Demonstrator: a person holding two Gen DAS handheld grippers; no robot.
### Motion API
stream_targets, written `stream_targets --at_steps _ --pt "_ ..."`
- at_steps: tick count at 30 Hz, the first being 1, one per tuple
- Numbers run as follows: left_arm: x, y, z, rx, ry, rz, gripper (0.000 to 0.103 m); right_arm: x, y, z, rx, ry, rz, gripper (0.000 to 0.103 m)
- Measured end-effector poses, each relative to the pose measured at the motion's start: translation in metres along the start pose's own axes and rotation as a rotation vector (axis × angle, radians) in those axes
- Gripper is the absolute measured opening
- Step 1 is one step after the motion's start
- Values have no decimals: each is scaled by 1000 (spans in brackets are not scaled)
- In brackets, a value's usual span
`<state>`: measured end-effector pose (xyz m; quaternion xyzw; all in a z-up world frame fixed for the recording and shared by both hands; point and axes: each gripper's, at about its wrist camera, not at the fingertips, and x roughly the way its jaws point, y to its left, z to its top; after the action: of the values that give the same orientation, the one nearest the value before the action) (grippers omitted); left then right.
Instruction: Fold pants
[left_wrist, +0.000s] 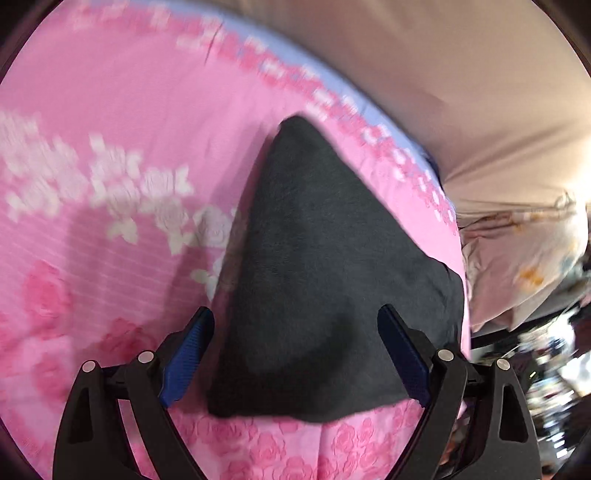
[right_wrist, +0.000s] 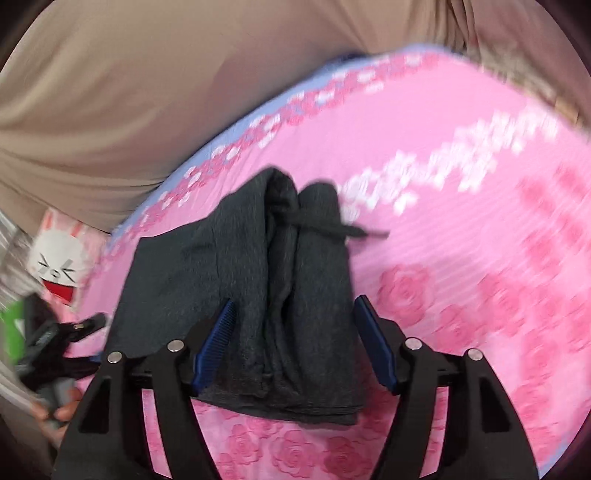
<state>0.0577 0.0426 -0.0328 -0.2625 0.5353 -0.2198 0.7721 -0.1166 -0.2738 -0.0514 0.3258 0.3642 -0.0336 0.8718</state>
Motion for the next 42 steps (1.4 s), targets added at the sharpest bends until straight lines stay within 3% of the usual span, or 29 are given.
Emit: stream_targets --at_steps 1,2,3,5,8,10,12,14,17,19,23,27,28,29,30,33,36,40,42 --pt "-2 0 1 10 -36 -16 85 3 -3 0 9 1 6 68" --pt "0 -2 3 22 -35 -6 68 4 -4 -1 12 -9 8 64" --pt "4 -4 4 32 -14 -18 51 5 -3 -2 8 -13 13 49" --pt "11 -9 5 70 -3 38 21 7 3 -2 4 -10 28 33" --pt "-7 -18 7 124 -38 23 16 0 26 1 -52 -29 22 27" --pt "-27 -23 9 142 -63 1 15 -22 59 4 -119 -58 90 26" --pt "-56 -19 5 168 -94 37 16 -29 73 -4 -168 -47 110 27" --pt "-68 -9 -4 209 -91 131 28 -21 72 -17 -201 -15 87 34" --pt "-56 24 -20 164 -28 300 38 -2 54 -37 -188 28 -61 44" --pt "-65 34 -30 130 -79 295 52 -15 54 -35 -143 -9 -10 45" --pt "-86 14 -38 171 -184 360 58 -27 81 -9 -196 -80 32 45" --pt "-91 -17 -49 275 -233 396 69 24 92 10 -240 -19 -13 49" --pt "-90 -22 -50 285 -238 398 69 37 95 10 -248 6 -24 46" --pt "-89 -27 -53 301 -239 402 70 46 98 8 -255 30 -20 15" --pt "-89 -30 -52 306 -237 402 70 49 103 10 -245 33 -4 8" --pt "-88 -32 -57 323 -240 412 70 6 142 11 -326 -96 114 5" --pt "-88 -27 -58 317 -259 448 72 -12 149 13 -369 -157 137 5" --pt "-73 -22 -58 321 -232 494 72 50 98 3 -322 27 -86 12" --pt "-66 -17 -59 315 -208 510 72 40 72 -5 -189 19 21 19"
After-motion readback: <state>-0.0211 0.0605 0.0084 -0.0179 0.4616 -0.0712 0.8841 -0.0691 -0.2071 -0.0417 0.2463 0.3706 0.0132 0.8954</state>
